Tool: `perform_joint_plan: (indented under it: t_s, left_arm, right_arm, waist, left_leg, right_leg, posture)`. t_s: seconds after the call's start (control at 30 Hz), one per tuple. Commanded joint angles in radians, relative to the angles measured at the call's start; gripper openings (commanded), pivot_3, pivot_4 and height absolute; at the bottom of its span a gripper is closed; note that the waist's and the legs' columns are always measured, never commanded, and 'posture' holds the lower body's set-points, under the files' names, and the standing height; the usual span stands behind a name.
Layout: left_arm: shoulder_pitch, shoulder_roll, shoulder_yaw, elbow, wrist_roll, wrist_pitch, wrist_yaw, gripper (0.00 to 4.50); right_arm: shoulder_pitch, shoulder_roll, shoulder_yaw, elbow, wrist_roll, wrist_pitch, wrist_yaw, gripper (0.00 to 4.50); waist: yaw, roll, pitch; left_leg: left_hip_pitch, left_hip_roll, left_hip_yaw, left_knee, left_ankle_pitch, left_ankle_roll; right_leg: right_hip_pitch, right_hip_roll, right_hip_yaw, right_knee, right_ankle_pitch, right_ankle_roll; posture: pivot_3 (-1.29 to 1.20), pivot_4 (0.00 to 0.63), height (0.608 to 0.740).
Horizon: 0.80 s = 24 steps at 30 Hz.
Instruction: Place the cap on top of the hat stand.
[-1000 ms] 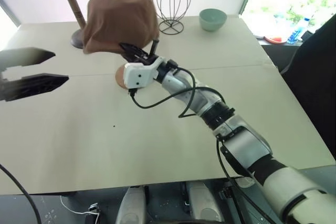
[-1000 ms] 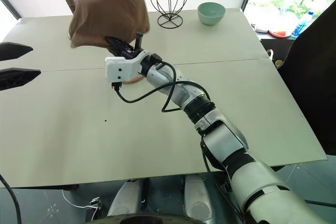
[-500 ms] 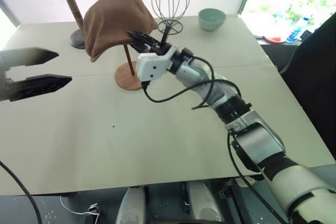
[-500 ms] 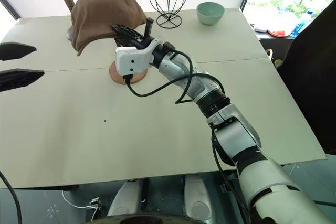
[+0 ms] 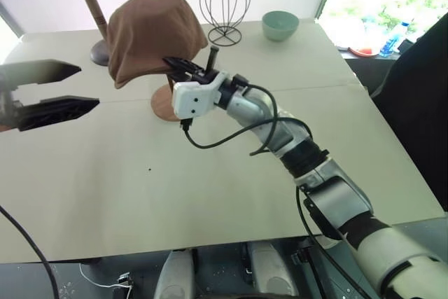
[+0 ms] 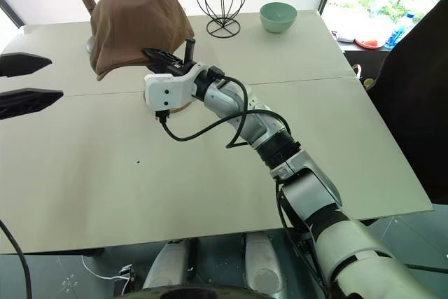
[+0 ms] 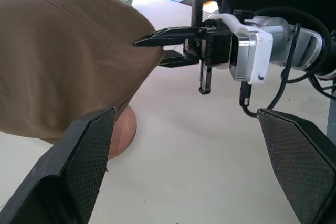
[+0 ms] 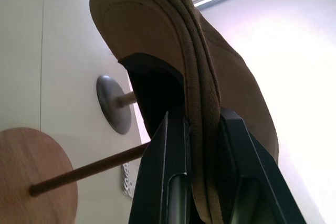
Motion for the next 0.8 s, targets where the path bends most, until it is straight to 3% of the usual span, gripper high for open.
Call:
perform_joint_plan:
  t_s: [0.03, 0.13, 0.23, 0.53, 0.67, 0.73, 0.8]
  left_arm:
    - [-0.028, 0.017, -0.012, 0.012, -0.001, -0.025, 0.004, 4.50]
    - [-0.034, 0.013, -0.027, 0.016, 0.002, -0.032, 0.006, 4.50]
    - [-0.036, 0.012, -0.033, 0.017, -0.001, -0.036, 0.005, 4.50]
    - [-0.044, 0.015, -0.062, 0.038, 0.012, -0.072, -0.005, 4.50]
    - [-0.031, 0.032, -0.053, 0.048, 0.025, -0.078, -0.027, 4.50]
    - [-0.010, 0.039, -0.041, 0.053, 0.050, -0.090, -0.045, 4.50]
    - [0.018, 0.049, -0.021, 0.064, 0.085, -0.108, -0.066, 4.50]
  right_arm:
    - [0.017, 0.026, -0.020, -0.031, 0.004, 0.070, -0.016, 0.88]
    - [0.027, 0.035, -0.022, -0.048, 0.007, 0.091, -0.023, 1.88]
    - [0.059, 0.018, -0.008, -0.101, 0.017, 0.060, 0.004, 3.48]
    - [0.228, -0.109, -0.087, -0.371, 0.204, 0.024, 0.180, 3.48]
    - [0.293, -0.275, -0.215, -0.537, 0.537, 0.132, 0.447, 3.48]
    - [0.294, -0.371, -0.288, -0.601, 0.756, 0.325, 0.611, 3.48]
    - [0.247, -0.546, -0.390, -0.609, 1.030, 0.607, 0.845, 3.48]
  waist:
    - [0.001, 0.000, 0.000]
    - [-0.002, 0.000, 0.000]
    - [-0.002, 0.000, 0.000]
    - [0.001, 0.000, 0.000]
    - [0.017, 0.000, 0.000]
    - [0.019, 0.001, 0.000]
    - [0.021, 0.001, 0.001]
  left_leg:
    - [0.000, 0.000, 0.000, 0.000, 0.000, 0.000]
    - [0.000, 0.000, 0.000, 0.000, 0.000, 0.000]
    - [0.000, 0.000, 0.000, 0.000, 0.000, 0.000]
    - [0.000, 0.000, 0.000, 0.000, 0.000, 0.000]
    - [0.000, 0.000, 0.000, 0.000, 0.000, 0.000]
    - [0.000, 0.000, 0.001, 0.001, 0.000, 0.000]
    - [0.000, 0.000, 0.000, 0.001, 0.000, 0.000]
  right_leg:
    - [0.000, 0.000, 0.000, 0.000, 0.000, 0.000]
    - [0.000, 0.000, 0.000, 0.000, 0.000, 0.000]
    - [0.000, 0.000, 0.000, 0.000, 0.000, 0.000]
    - [0.000, 0.000, 0.000, 0.000, 0.000, 0.000]
    - [0.000, 0.000, 0.000, -0.001, 0.000, 0.000]
    - [0.001, 0.000, 0.000, -0.001, 0.000, 0.000]
    - [0.001, 0.000, 0.000, 0.000, 0.000, -0.001]
  posture:
    - [0.00, 0.150, 0.740]
    - [0.00, 0.150, 0.740]
    - [0.00, 0.150, 0.740]
    - [0.00, 0.150, 0.740]
    - [0.00, 0.150, 0.740]
    - [0.00, 0.150, 0.740]
    - [0.00, 0.150, 0.740]
